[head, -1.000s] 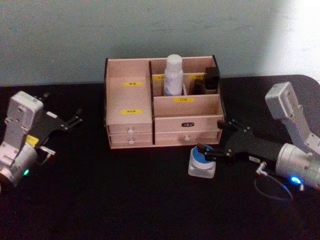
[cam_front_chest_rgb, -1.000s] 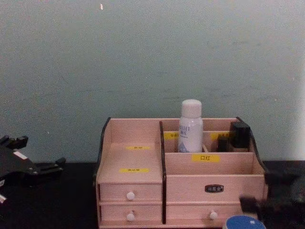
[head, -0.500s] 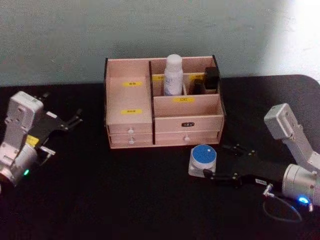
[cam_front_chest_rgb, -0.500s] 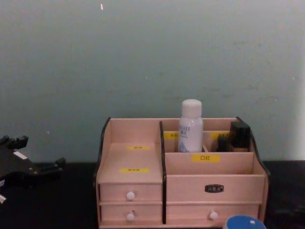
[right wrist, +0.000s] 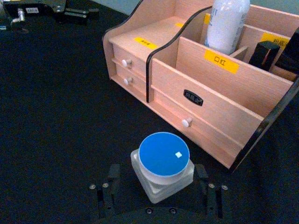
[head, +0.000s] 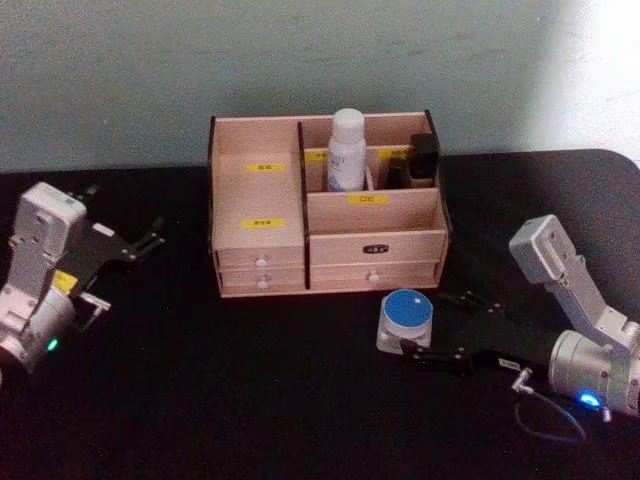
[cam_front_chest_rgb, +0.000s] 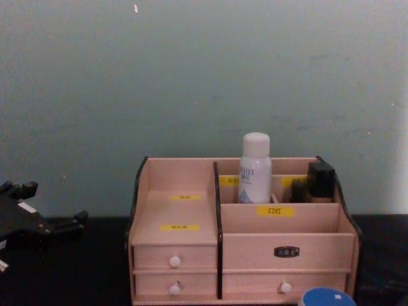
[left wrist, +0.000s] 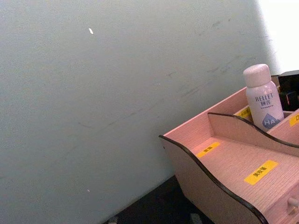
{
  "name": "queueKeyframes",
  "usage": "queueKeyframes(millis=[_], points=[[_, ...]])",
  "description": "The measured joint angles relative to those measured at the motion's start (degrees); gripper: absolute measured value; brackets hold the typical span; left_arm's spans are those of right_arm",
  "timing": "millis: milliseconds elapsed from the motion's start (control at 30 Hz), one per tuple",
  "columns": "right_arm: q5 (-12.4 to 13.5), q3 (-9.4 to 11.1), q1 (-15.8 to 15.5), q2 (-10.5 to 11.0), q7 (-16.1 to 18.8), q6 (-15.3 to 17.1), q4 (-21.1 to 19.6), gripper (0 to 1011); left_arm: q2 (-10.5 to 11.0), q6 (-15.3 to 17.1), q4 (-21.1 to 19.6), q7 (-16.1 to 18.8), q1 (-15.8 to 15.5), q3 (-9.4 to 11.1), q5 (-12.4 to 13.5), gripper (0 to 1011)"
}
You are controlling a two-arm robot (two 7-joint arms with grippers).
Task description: Pick up the facial cleanser and watermelon frost from the table and place them into the tiered storage box.
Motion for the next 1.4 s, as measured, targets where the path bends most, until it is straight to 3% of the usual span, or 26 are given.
queueKeyframes(millis=[700,1400], points=[[-0.48,-1.71,5.10,-3.93,1.81,-0.73,6.36,1000,0.00,0.00,0.00,0.00,0.00,0.00,0.00,1001],[-1.11,-2.74,6.24,-4.67,2.02,0.09,7.81,1000,0.00,0.00,0.00,0.00,0.00,0.00,0.00,1001]])
